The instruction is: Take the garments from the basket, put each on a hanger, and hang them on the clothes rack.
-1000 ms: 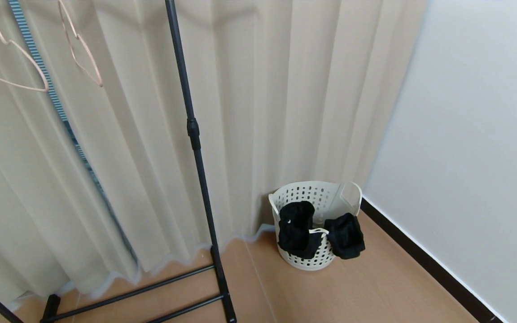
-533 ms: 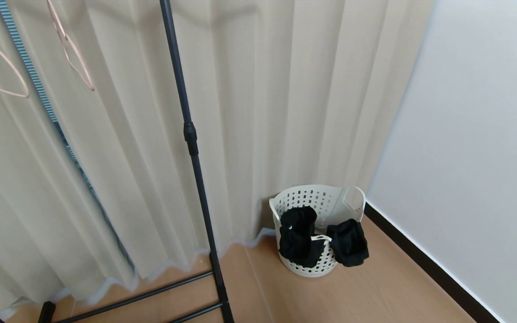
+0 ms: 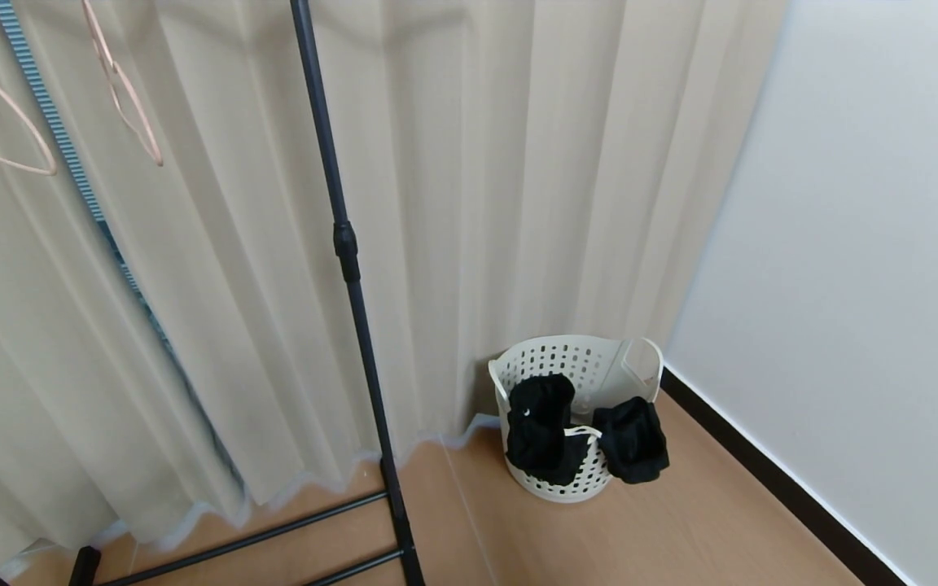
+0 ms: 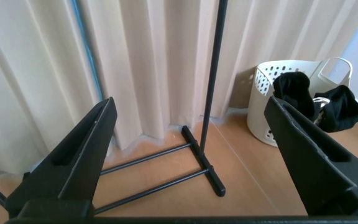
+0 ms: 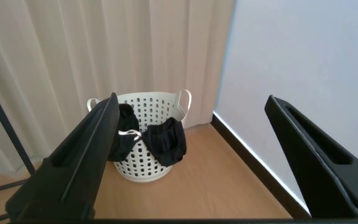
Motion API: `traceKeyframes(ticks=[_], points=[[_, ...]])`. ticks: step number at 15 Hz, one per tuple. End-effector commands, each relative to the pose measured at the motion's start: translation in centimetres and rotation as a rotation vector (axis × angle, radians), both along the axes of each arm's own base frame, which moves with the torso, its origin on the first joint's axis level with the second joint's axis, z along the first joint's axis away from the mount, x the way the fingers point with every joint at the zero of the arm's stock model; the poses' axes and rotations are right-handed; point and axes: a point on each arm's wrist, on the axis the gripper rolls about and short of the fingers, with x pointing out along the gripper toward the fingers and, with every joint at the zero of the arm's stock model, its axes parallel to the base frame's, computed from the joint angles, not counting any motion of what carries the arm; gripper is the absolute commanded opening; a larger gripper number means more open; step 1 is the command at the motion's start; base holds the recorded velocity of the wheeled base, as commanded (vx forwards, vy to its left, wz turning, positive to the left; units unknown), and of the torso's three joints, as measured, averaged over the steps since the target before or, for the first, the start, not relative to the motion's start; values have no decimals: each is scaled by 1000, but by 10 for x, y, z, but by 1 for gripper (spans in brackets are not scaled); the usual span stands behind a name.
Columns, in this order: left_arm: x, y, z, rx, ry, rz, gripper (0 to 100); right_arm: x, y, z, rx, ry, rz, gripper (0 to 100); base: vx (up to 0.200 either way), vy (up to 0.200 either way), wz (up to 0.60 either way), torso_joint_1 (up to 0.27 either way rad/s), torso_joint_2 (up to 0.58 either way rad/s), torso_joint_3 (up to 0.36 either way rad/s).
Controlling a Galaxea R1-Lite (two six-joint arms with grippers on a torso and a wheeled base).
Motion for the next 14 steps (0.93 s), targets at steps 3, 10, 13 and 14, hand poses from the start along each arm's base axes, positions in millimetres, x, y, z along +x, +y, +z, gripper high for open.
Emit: traceKeyframes(ticks=[3,10,13,14], points=[[0,0,0,0,2,-1,100,0,0,0,4,-3,-2,100,0,0,0,0,2,-67],[0,0,0,-8,1,4,100,0,0,0,2,-3,-2,100,0,0,0,2,2,-184],[0,0,0,-8,1,5,100,0,0,0,-1,-3,2,100,0,0,0,1,2,-193],[0,0,0,-9,1,5,100,0,0,0,-6,-2,3,100,0,0,0,7,2,-198]])
